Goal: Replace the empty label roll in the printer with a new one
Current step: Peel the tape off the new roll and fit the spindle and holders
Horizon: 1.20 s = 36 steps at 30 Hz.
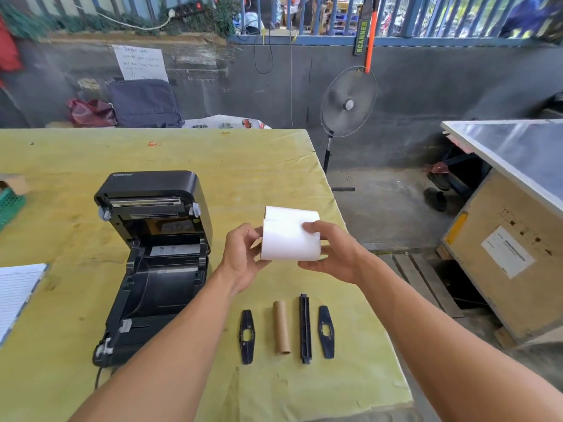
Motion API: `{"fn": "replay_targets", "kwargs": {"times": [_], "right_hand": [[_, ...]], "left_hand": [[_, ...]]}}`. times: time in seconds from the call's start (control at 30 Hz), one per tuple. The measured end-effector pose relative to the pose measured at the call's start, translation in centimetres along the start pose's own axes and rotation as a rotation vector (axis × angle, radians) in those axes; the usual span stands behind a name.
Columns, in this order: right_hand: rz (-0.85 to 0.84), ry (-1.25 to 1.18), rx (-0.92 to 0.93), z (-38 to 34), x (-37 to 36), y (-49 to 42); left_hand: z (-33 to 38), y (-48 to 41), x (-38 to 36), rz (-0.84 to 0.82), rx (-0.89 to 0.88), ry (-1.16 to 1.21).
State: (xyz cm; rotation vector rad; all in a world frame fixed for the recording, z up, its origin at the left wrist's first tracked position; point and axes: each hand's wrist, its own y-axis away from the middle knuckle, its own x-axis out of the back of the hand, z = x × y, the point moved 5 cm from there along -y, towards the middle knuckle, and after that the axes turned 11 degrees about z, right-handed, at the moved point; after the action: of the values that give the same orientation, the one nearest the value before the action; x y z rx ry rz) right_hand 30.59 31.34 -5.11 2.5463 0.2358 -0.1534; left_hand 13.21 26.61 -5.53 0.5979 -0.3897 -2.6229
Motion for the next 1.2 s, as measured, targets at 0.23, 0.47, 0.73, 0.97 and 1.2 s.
{"fn": "replay_targets", "kwargs": {"times": [0.23,0.47,0.73,0.97,1.2], "right_hand": [[-0.071,-0.052,-0.099,0.9,3.8,-0.5],[-0.328,-0.005,-0.139,2.8,4.5,0.9],[-0.355,-0.177,-0.361,3.1,4.7,2.0],[-0.331,0.04,-0.073,1.9,2.0,2.7],[-0.129,0.026,0.023,3.8,0.5,2.5]], "left_hand": [[-2.9,1.5,-1.2,0.001,0.088,-0.101],[-4.5,2.9,-0.4,0.157,0.142,-0.131],[-4.0,3.6,0.6,0.101,0.231,-0.071],[-2.0,3.8,1.4,-0.065,0.202,-0.187],[-1.9,3.7,2.8,-0.02,0.149,-0.189]]}}
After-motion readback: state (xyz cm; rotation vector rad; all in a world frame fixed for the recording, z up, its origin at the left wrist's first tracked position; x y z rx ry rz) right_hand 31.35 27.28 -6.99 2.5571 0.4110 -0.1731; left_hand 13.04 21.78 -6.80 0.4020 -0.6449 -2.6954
